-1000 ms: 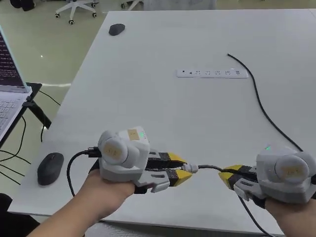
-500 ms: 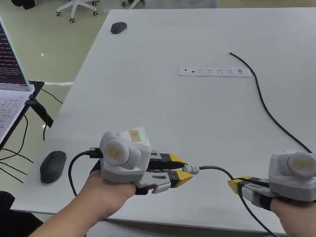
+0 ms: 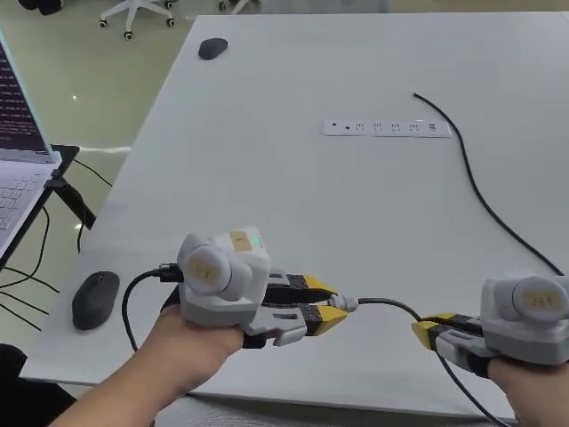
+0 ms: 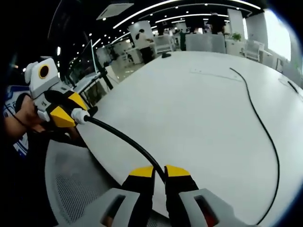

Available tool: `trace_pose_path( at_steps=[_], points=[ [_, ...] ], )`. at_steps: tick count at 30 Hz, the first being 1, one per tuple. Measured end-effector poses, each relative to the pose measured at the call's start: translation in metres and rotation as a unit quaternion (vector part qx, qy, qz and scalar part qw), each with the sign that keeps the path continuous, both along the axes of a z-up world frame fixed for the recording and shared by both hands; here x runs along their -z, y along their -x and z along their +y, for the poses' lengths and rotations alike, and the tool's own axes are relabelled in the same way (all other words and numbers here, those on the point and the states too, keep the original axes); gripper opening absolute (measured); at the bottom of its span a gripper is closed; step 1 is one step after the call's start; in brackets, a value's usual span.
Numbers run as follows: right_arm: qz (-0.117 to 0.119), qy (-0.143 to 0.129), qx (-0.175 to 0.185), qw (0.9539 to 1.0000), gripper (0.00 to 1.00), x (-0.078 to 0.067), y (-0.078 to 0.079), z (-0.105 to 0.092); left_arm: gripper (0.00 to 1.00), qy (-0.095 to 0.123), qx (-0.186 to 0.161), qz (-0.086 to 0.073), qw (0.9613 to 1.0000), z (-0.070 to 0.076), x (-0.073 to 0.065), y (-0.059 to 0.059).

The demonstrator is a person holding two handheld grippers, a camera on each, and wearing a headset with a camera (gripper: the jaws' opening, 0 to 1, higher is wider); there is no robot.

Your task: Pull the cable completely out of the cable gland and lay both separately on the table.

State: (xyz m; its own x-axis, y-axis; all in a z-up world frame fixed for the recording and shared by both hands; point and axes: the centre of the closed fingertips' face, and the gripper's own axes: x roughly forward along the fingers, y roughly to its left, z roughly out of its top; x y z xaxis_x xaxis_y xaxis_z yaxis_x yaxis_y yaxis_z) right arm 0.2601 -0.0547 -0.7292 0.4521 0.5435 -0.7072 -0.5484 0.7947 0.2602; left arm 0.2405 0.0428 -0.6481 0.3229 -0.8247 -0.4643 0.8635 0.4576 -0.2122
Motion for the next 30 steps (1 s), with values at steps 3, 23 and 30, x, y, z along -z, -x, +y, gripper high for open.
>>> trace_pose_path(
  at_steps=[3,23,30],
  points=[
    [-0.006,0.000,-0.006,1.0000,0.04,-0.003,0.000,0.000,0.15,-0.001,0.003,0.005,1.0000,0.000,0.000,0.001],
    [-0.169,0.068,-0.226,0.9570,0.19,-0.063,0.010,0.064,0.15,-0.008,0.007,0.005,0.9999,-0.005,0.000,-0.002],
    [-0.204,0.101,-0.281,0.9323,0.11,-0.061,0.013,0.078,0.15,-0.012,0.011,0.005,0.9999,-0.005,0.005,0.000]
  ],
)
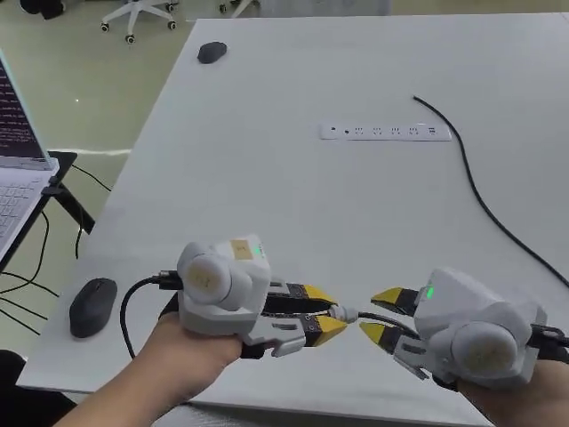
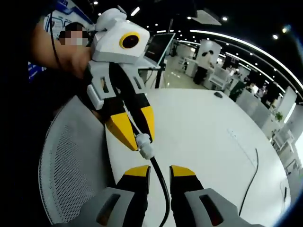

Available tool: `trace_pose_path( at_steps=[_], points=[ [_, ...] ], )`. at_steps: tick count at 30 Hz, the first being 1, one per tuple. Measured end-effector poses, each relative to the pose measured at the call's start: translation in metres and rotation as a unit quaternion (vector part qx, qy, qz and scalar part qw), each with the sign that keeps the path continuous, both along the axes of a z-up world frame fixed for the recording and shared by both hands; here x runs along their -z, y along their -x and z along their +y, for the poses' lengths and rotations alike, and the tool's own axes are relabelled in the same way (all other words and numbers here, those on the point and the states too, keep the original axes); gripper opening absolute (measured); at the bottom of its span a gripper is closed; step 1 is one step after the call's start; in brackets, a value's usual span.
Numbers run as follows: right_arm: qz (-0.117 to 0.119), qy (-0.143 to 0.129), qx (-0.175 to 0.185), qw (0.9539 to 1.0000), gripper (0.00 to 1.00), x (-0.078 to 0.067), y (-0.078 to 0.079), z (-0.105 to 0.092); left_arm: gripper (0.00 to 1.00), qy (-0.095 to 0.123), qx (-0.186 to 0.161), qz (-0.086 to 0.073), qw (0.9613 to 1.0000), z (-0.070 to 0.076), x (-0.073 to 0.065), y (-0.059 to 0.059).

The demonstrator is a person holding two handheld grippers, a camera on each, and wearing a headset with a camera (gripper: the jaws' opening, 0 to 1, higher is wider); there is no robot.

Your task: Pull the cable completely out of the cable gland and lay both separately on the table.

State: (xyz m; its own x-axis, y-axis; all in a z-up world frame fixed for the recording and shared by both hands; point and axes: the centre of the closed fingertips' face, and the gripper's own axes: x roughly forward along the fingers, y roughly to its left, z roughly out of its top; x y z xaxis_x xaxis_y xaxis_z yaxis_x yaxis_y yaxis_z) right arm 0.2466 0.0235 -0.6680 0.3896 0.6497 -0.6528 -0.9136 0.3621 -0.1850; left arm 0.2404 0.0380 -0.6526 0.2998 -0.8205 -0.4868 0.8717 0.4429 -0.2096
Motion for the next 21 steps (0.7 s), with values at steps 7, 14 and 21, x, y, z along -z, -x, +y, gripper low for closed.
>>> trace_pose_path(
  at_steps=[7,14,21],
  points=[
    [0.002,0.000,-0.012,0.9999,0.03,0.000,0.003,0.004,0.15,-0.005,0.005,-0.002,1.0000,-0.002,0.000,0.002],
    [0.013,-0.013,0.006,0.9998,0.01,0.001,0.004,0.000,0.15,-0.002,0.004,0.000,1.0000,-0.004,0.000,0.004],
    [0.032,-0.025,0.059,0.9975,0.00,0.006,-0.007,-0.021,0.15,0.002,-0.004,-0.006,1.0000,-0.002,-0.004,-0.001]
  ],
)
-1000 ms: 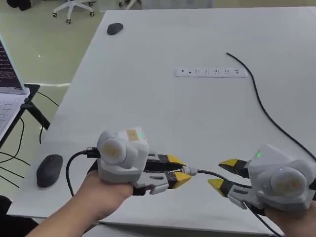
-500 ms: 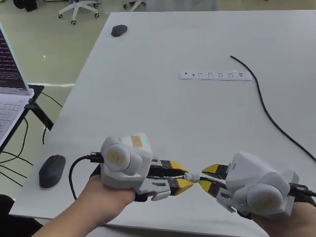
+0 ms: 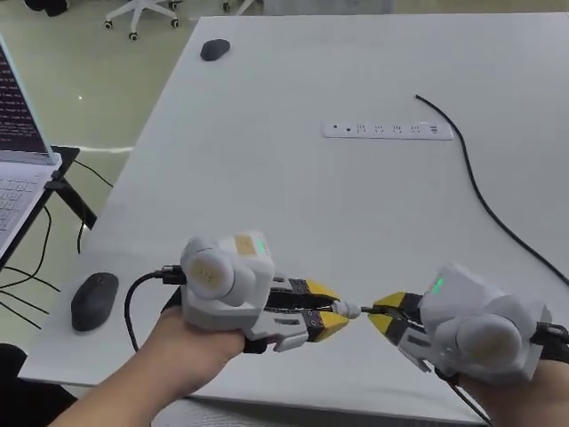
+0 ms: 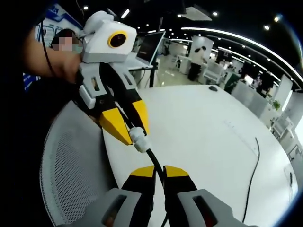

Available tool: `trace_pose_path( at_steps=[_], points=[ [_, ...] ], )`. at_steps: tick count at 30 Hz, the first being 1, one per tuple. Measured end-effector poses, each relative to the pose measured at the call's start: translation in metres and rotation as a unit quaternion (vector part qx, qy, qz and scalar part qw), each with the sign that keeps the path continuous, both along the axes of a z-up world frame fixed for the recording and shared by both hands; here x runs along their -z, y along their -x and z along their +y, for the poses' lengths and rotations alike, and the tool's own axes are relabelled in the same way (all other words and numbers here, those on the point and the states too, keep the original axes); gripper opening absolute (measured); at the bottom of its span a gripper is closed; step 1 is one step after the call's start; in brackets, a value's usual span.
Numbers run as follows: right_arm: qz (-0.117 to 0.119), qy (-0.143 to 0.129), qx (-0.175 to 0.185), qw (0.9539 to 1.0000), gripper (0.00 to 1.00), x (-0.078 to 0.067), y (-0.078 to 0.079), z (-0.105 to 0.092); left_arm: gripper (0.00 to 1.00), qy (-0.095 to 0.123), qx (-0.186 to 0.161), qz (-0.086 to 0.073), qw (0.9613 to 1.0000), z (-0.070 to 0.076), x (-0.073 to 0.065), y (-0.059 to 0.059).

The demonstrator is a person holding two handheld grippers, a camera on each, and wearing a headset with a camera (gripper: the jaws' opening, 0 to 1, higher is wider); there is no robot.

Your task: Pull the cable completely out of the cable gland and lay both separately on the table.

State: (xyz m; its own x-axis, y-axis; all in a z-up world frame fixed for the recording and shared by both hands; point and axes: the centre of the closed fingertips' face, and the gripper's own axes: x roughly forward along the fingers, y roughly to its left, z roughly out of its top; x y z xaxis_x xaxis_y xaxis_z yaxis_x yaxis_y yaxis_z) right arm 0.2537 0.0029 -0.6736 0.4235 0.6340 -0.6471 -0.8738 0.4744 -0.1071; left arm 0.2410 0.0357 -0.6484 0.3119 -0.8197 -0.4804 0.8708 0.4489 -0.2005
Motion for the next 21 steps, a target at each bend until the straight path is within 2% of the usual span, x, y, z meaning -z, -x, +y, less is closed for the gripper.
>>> trace_pose_path(
  at_steps=[4,6,8,14,20,21],
  points=[
    [0.007,-0.009,0.033,0.9994,0.00,0.003,-0.008,-0.016,0.15,0.000,-0.003,-0.005,1.0000,0.002,-0.003,-0.002],
    [0.027,-0.019,0.053,0.9981,0.00,0.007,-0.008,-0.023,0.15,0.000,-0.003,-0.006,1.0000,0.002,-0.004,-0.002],
    [0.033,-0.023,0.066,0.9970,0.00,0.010,-0.010,-0.028,0.15,0.000,-0.003,-0.007,1.0000,0.001,-0.004,-0.003],
    [0.078,-0.051,0.121,0.9883,0.00,0.024,-0.014,-0.042,0.15,-0.002,-0.002,-0.008,1.0000,-0.001,-0.003,-0.003],
    [0.146,-0.077,0.188,0.9682,0.00,0.043,-0.015,-0.061,0.15,-0.005,-0.002,-0.010,0.9999,0.000,-0.003,-0.004],
    [0.161,-0.082,0.202,0.9625,0.00,0.048,-0.015,-0.064,0.15,-0.006,-0.003,-0.010,0.9999,0.000,-0.003,-0.004]
  ],
)
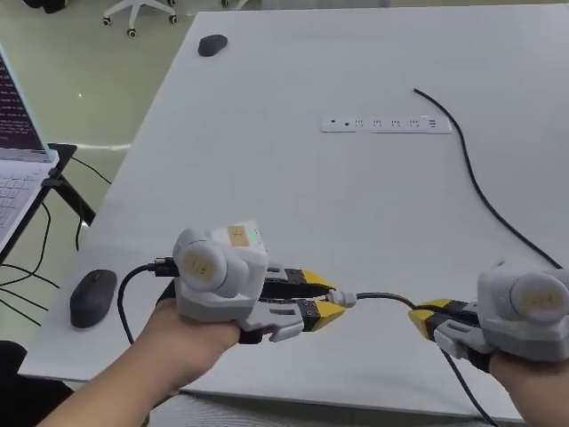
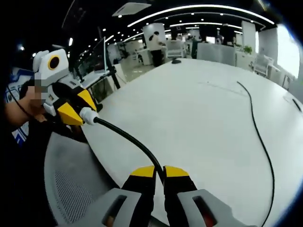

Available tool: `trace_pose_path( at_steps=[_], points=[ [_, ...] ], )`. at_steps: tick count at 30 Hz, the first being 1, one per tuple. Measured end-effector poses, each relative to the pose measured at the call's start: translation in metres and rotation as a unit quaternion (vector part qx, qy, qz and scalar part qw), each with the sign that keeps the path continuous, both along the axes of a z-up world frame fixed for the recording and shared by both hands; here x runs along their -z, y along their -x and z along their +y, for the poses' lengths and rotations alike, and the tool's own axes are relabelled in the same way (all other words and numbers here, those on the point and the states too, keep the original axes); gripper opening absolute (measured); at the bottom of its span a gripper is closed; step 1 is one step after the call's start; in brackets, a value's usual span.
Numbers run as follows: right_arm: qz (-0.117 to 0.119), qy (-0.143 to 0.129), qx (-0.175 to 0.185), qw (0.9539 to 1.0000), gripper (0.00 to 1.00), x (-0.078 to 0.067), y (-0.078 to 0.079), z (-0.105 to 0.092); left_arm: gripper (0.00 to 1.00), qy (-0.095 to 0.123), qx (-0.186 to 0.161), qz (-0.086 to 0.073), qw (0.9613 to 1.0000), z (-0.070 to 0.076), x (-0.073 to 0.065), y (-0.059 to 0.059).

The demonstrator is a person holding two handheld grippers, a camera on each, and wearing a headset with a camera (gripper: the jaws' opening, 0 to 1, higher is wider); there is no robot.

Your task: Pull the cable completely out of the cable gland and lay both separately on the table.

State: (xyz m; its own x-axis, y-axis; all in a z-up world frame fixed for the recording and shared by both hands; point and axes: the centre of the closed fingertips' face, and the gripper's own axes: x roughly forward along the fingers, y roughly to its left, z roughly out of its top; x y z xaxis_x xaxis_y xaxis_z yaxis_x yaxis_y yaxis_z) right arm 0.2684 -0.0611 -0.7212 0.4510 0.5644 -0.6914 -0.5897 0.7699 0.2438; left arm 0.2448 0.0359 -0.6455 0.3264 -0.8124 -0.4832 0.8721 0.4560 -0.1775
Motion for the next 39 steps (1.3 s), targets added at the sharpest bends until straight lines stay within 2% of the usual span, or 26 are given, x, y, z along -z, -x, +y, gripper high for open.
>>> trace_pose_path(
  at_steps=[4,7,10,13,19,20,22,25,27,30,32,33,38,39],
  points=[
    [0.046,-0.026,0.041,0.9978,0.00,0.012,0.002,-0.007,0.15,0.002,-0.002,0.000,1.0000,0.000,-0.001,0.000],
    [0.083,-0.031,0.075,0.9933,0.00,0.026,0.005,-0.016,0.15,0.000,-0.001,-0.002,1.0000,-0.001,-0.001,0.001],
    [0.095,-0.046,0.097,0.9897,0.01,0.030,0.004,-0.017,0.15,-0.001,0.000,-0.004,1.0000,-0.002,-0.001,0.002],
    [0.103,-0.055,0.104,0.9877,0.01,0.032,0.004,-0.015,0.15,-0.001,0.000,-0.003,1.0000,-0.002,-0.001,0.003],
    [0.083,-0.047,0.091,0.9914,0.01,0.029,0.005,-0.015,0.15,-0.001,-0.002,-0.003,1.0000,-0.001,-0.001,0.001],
    [0.076,-0.045,0.085,0.9925,0.02,0.028,0.004,-0.015,0.15,-0.002,-0.003,-0.002,1.0000,-0.001,-0.001,0.001],
    [0.045,-0.043,0.058,0.9964,0.02,0.024,0.003,-0.012,0.15,-0.003,-0.004,-0.004,1.0000,-0.001,-0.002,0.000],
    [0.044,-0.039,0.052,0.9969,0.02,0.026,0.005,-0.013,0.15,0.001,-0.008,-0.003,1.0000,0.001,-0.003,-0.002],
    [0.040,-0.037,0.047,0.9974,0.02,0.024,0.006,-0.013,0.15,0.006,-0.009,0.010,0.9999,0.000,-0.003,-0.001],
    [0.031,-0.030,0.033,0.9985,0.03,0.024,0.005,-0.012,0.15,0.010,-0.014,0.011,0.9998,0.000,-0.004,-0.002],
    [0.012,-0.034,0.009,0.9993,0.06,0.019,0.003,-0.009,0.15,0.012,-0.016,0.015,0.9997,0.000,-0.004,-0.003],
    [0.010,-0.036,0.009,0.9992,0.10,0.016,0.002,-0.008,0.15,0.012,-0.016,0.015,0.9997,0.000,-0.004,-0.003],
    [-0.033,-0.018,-0.036,0.9986,0.19,-0.003,-0.005,-0.003,0.15,0.009,-0.014,0.014,0.9997,-0.001,-0.003,-0.004],
    [-0.055,-0.012,-0.050,0.9972,0.21,-0.011,-0.008,0.000,0.15,0.009,-0.014,0.016,0.9997,-0.001,-0.003,-0.004]
  ],
)
